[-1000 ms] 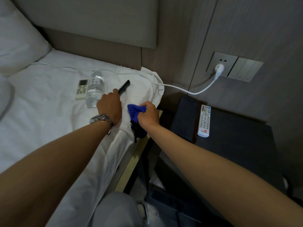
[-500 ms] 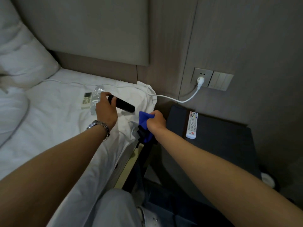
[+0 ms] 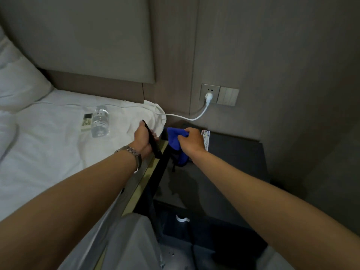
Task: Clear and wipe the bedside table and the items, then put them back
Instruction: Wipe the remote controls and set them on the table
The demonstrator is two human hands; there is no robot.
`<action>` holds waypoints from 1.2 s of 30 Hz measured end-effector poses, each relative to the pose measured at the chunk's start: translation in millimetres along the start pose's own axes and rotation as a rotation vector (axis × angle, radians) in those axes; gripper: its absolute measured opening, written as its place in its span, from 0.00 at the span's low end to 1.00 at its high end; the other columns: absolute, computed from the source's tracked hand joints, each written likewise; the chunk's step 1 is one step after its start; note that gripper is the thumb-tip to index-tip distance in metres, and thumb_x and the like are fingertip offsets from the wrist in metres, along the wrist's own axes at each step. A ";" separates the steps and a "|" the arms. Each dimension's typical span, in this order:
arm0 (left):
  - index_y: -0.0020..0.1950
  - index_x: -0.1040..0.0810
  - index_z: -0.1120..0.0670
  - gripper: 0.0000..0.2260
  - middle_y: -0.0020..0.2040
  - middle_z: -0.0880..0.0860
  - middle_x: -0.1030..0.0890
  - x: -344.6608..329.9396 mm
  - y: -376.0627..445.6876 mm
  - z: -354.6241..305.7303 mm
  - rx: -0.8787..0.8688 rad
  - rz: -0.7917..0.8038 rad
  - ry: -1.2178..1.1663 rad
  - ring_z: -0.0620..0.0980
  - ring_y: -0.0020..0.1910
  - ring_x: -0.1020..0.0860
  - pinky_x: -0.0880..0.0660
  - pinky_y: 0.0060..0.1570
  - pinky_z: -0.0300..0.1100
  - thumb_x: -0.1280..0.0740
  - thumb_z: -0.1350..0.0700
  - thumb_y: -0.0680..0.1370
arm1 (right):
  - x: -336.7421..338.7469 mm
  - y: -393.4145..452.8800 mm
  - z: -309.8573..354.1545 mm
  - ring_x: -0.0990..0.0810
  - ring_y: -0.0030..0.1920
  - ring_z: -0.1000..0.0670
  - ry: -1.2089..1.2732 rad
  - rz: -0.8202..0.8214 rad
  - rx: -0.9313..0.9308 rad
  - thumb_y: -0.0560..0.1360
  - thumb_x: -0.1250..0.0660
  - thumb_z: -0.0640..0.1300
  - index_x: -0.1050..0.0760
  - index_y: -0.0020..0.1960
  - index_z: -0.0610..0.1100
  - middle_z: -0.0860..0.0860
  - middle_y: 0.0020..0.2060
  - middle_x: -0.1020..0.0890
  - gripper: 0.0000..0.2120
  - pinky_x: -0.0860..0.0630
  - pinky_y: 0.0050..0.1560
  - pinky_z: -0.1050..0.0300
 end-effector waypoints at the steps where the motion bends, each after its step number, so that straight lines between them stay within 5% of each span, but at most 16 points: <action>1: 0.40 0.31 0.57 0.22 0.35 0.49 0.33 -15.1 -9.4 15.5 0.068 0.082 -0.034 0.44 0.25 0.32 0.36 0.22 0.34 0.47 0.42 0.84 | 10.3 -2.7 0.5 0.21 0.45 0.46 -0.011 -0.040 0.013 0.76 0.37 0.38 0.21 0.51 0.41 0.44 0.46 0.18 0.08 0.31 0.35 0.60; 6: 0.39 0.30 0.55 0.20 0.34 0.50 0.34 -58.7 -45.7 68.7 0.209 0.292 -0.018 0.44 0.27 0.36 0.37 0.21 0.33 0.40 0.41 0.81 | 58.1 -17.9 3.7 0.21 0.43 0.46 -0.025 -0.203 0.053 0.76 0.36 0.38 0.22 0.43 0.43 0.46 0.40 0.20 0.05 0.31 0.40 0.57; 11: 0.45 0.27 0.55 0.23 0.34 0.52 0.30 -86.0 -80.4 107.0 0.338 0.328 -0.069 0.45 0.23 0.32 0.36 0.18 0.34 0.42 0.35 0.80 | 85.9 -31.0 -0.1 0.20 0.44 0.49 -0.048 -0.287 0.093 0.78 0.37 0.38 0.21 0.49 0.42 0.48 0.42 0.20 0.06 0.30 0.35 0.63; 16: 0.44 0.25 0.57 0.27 0.31 0.52 0.24 -95.7 -101.3 119.8 0.417 0.311 -0.104 0.46 0.24 0.27 0.30 0.19 0.34 0.45 0.34 0.80 | 94.1 -43.7 18.9 0.19 0.43 0.51 -0.119 -0.350 0.292 0.79 0.37 0.38 0.22 0.52 0.44 0.49 0.42 0.19 0.06 0.21 0.43 0.58; 20: 0.54 0.22 0.57 0.23 0.42 0.57 0.16 -93.3 -109.8 116.3 0.383 0.270 -0.074 0.54 0.37 0.16 0.18 0.34 0.47 0.45 0.39 0.82 | 81.0 -44.4 24.0 0.18 0.48 0.50 -0.148 -0.281 0.314 0.79 0.38 0.38 0.20 0.57 0.47 0.49 0.47 0.16 0.11 0.20 0.49 0.56; 23: 0.51 0.21 0.56 0.18 0.35 0.57 0.16 -93.7 -118.4 111.9 0.377 0.264 -0.094 0.53 0.32 0.16 0.19 0.30 0.42 0.44 0.44 0.83 | 65.8 -44.1 22.6 0.19 0.57 0.46 -0.217 -0.189 0.272 0.78 0.37 0.39 0.21 0.62 0.50 0.47 0.56 0.17 0.15 0.22 0.59 0.48; 27: 0.49 0.23 0.56 0.12 0.42 0.57 0.21 -89.0 -121.7 111.7 0.342 0.220 -0.101 0.52 0.42 0.22 0.25 0.49 0.42 0.43 0.53 0.84 | 48.2 -46.8 22.6 0.20 0.58 0.43 -0.347 -0.012 0.284 0.77 0.37 0.37 0.18 0.59 0.50 0.46 0.55 0.16 0.15 0.23 0.59 0.44; 29: 0.47 0.28 0.54 0.13 0.42 0.55 0.27 -90.2 -118.3 108.3 0.315 0.229 -0.098 0.50 0.39 0.24 0.26 0.49 0.40 0.49 0.55 0.86 | 41.7 -48.6 22.5 0.20 0.57 0.42 -0.387 0.028 0.281 0.76 0.37 0.38 0.18 0.58 0.51 0.45 0.54 0.16 0.15 0.23 0.58 0.44; 32: 0.43 0.33 0.52 0.17 0.41 0.53 0.30 -96.0 -118.4 102.8 0.318 0.246 -0.046 0.44 0.26 0.22 0.24 0.29 0.36 0.56 0.53 0.86 | 40.9 -50.3 23.5 0.19 0.54 0.40 -0.391 0.006 0.256 0.75 0.38 0.39 0.18 0.53 0.50 0.45 0.50 0.16 0.14 0.22 0.54 0.45; 36: 0.50 0.22 0.58 0.26 0.43 0.58 0.21 -88.4 -114.2 99.7 0.364 0.143 -0.107 0.54 0.42 0.22 0.26 0.44 0.46 0.46 0.37 0.81 | 46.1 -49.2 19.4 0.19 0.53 0.43 -0.308 0.007 0.226 0.76 0.39 0.38 0.18 0.53 0.49 0.46 0.48 0.15 0.14 0.23 0.56 0.43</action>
Point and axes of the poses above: each hand's wrist, its own y-axis towards the middle knuckle, its own x-axis out of the back of the hand, z = x × y, the point moved 10 cm from there along y, towards the middle knuckle
